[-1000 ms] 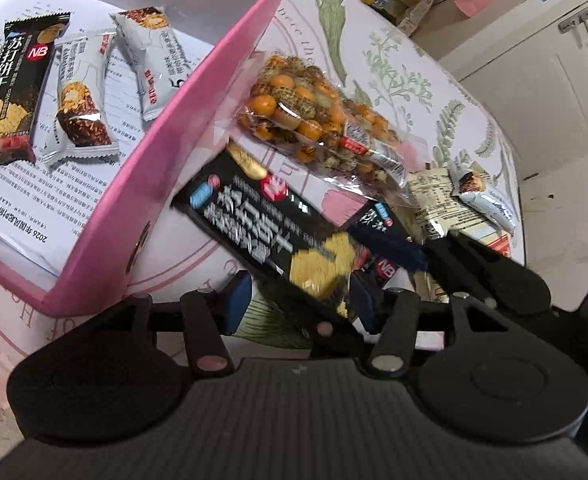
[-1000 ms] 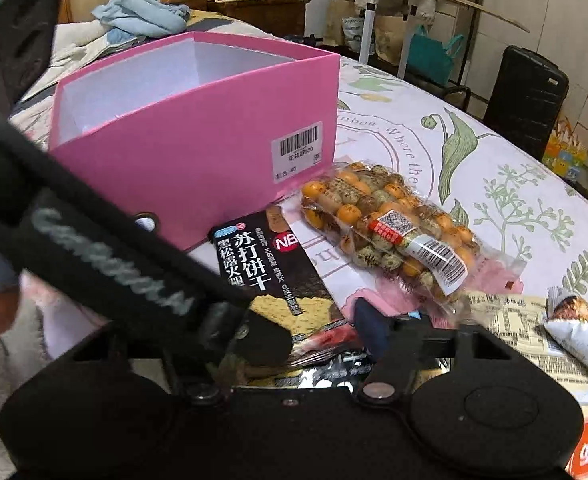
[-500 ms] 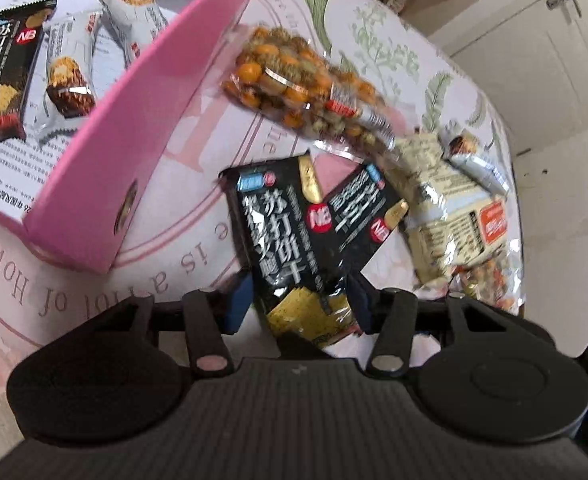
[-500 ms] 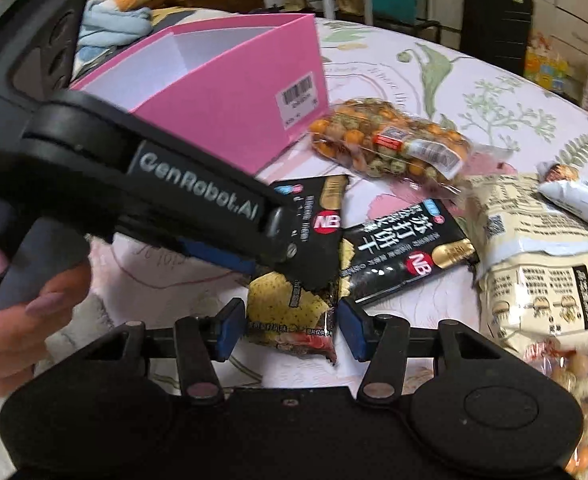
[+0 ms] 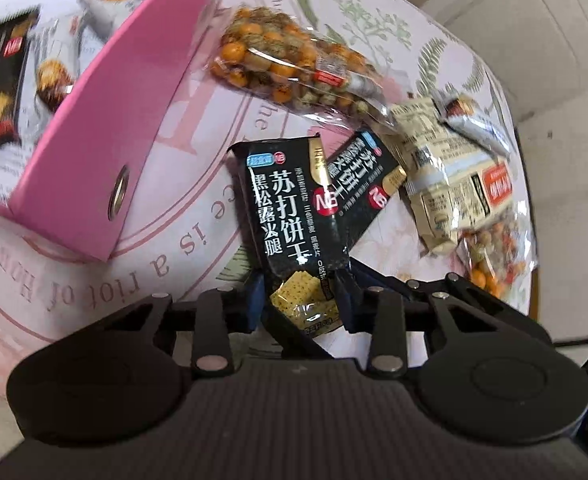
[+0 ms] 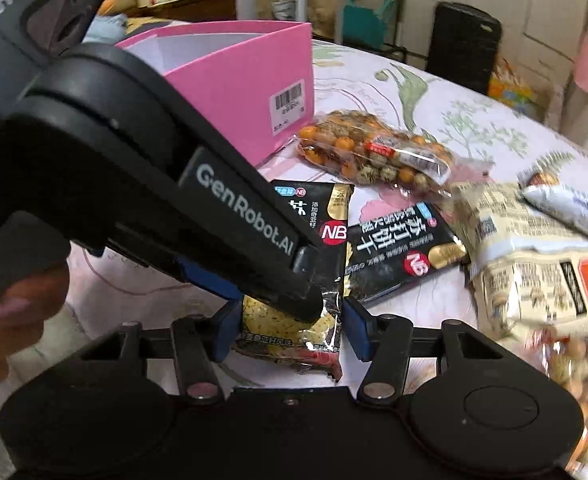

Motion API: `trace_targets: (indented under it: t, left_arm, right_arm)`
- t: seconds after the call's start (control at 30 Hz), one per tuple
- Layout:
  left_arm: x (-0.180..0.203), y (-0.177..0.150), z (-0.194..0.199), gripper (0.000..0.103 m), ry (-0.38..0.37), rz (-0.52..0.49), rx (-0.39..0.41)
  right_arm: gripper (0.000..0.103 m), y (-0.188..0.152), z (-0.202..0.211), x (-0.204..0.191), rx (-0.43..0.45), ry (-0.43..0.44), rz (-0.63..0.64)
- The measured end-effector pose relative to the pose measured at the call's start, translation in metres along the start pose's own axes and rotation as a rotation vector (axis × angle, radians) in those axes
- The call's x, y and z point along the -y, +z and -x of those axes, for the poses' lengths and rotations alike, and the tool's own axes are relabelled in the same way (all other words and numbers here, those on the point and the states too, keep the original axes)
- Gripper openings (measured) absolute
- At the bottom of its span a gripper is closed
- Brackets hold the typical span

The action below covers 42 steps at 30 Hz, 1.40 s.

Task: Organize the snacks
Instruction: 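Carry the black cracker packs in both grippers over the pink box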

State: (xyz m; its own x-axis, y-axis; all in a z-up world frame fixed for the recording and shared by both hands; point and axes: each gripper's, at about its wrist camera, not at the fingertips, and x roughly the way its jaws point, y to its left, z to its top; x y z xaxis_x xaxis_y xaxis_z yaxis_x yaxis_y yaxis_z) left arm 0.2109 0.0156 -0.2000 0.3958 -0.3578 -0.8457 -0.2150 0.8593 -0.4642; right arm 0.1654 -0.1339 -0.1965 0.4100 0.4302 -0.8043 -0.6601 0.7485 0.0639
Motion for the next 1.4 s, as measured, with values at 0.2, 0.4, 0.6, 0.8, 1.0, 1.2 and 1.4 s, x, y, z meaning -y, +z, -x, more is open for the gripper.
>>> trace_targets:
  t: [0.2,0.4,0.6,0.8,1.0,1.2,1.4]
  left_arm:
    - [0.002,0.003,0.01,0.036,-0.009,-0.05,-0.05]
    - [0.01,0.0,0.03,0.036,0.011,-0.121,-0.078]
    - [0.013,-0.005,0.052,0.036,0.001,-0.15,-0.115]
    - [0.013,-0.01,0.081,0.036,-0.022,-0.176,-0.117]
    - [0.016,-0.021,0.116,0.036,-0.015,-0.24,-0.092]
    - [0.017,-0.031,0.15,0.036,-0.026,-0.278,-0.047]
    - [0.016,-0.032,0.179,0.036,-0.046,-0.31,0.019]
  right_arm:
    - [0.058,0.003,0.01,-0.002,-0.018,0.021,-0.102]
    - [0.059,0.011,0.024,-0.007,-0.016,0.033,-0.161]
    - [0.059,0.017,0.036,-0.019,-0.016,0.007,-0.142]
    - [0.059,0.019,0.053,-0.035,-0.001,-0.005,-0.124]
    - [0.059,0.029,0.077,-0.055,-0.004,-0.009,-0.118]
    - [0.059,0.04,0.095,-0.078,0.004,-0.042,-0.092]
    - [0.059,0.055,0.111,-0.092,0.019,-0.071,-0.07]
